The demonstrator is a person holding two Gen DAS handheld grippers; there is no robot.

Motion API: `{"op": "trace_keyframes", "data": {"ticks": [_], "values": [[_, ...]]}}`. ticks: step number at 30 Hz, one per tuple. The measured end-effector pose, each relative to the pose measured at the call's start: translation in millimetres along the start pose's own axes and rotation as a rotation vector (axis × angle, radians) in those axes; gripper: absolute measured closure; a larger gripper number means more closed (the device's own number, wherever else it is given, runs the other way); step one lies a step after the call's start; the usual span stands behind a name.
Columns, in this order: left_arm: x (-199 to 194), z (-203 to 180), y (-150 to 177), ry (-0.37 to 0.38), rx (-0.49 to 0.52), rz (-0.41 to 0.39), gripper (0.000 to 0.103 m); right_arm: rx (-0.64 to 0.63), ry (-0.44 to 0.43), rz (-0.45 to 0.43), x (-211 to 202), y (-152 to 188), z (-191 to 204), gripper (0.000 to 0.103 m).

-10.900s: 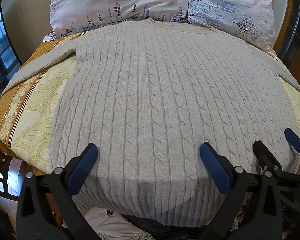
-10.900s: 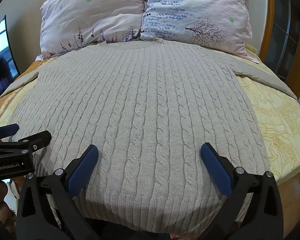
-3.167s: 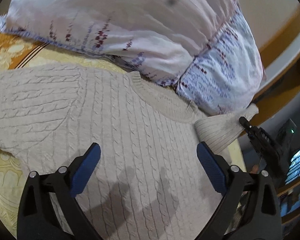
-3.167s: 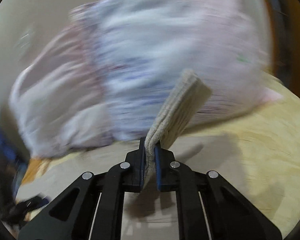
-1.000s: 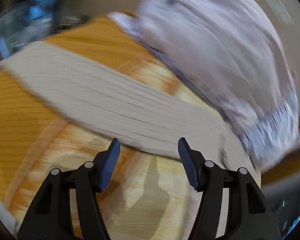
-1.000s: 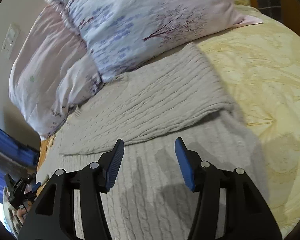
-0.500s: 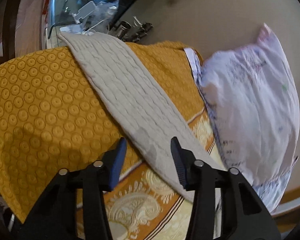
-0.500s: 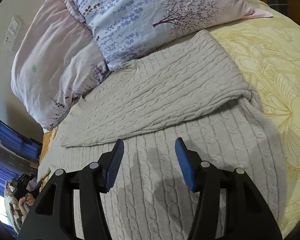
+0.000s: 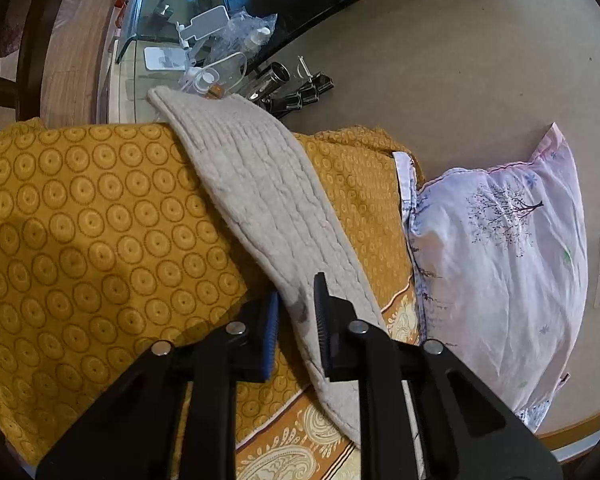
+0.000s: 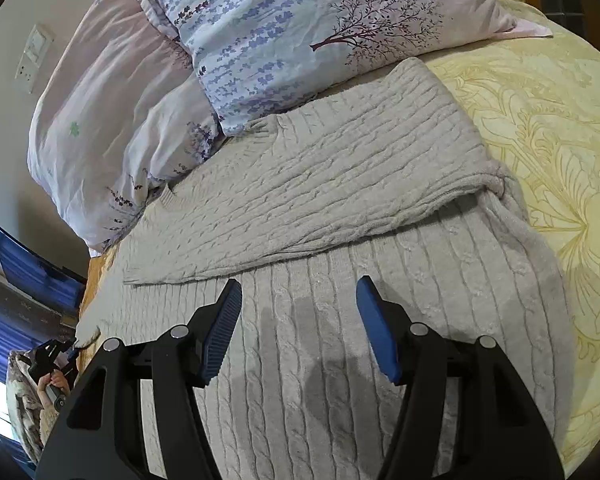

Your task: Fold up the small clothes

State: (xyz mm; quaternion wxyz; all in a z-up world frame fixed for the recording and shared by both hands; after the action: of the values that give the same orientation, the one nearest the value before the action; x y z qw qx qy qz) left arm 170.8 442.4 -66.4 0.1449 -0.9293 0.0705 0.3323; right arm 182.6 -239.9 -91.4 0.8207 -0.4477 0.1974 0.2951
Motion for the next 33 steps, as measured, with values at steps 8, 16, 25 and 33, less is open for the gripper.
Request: {"op": "trace_keyframes", "data": {"ticks": [8, 16, 25, 33], "values": [[-16.6, -76.6, 23.9, 0.149, 0.130, 0.002, 0.097, 0.009, -0.009, -0.022, -8.3, -0.1, -3.3, 0.041], [-30.9, -215.6, 129.1, 0.419, 0.403, 0.136, 0.097, 0.013, -0.010, -0.033, -14.1, -0.3, -8.7, 0.039], [5.1, -294.1, 287.8, 0.555, 0.543, 0.402, 0.097, 0.025, 0.001, -0.054, -26.8, -1.5, -24.3, 0.039], [62.7, -277.9, 391.3, 0.457, 0.543, 0.586, 0.097, 0.016, 0.003, -0.045, -29.8, -0.1, -26.8, 0.039]]}}
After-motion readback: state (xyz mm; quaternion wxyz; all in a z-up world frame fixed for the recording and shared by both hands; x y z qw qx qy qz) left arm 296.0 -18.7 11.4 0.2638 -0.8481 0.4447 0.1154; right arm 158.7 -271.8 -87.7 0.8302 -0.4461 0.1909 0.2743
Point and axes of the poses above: each gripper's, at about its wrist camera, not at the fingertips, and x roughly the way its jaws point, z to its left, y to its underside, the point moved 9 cm from there along x, roughly the way its jaws point
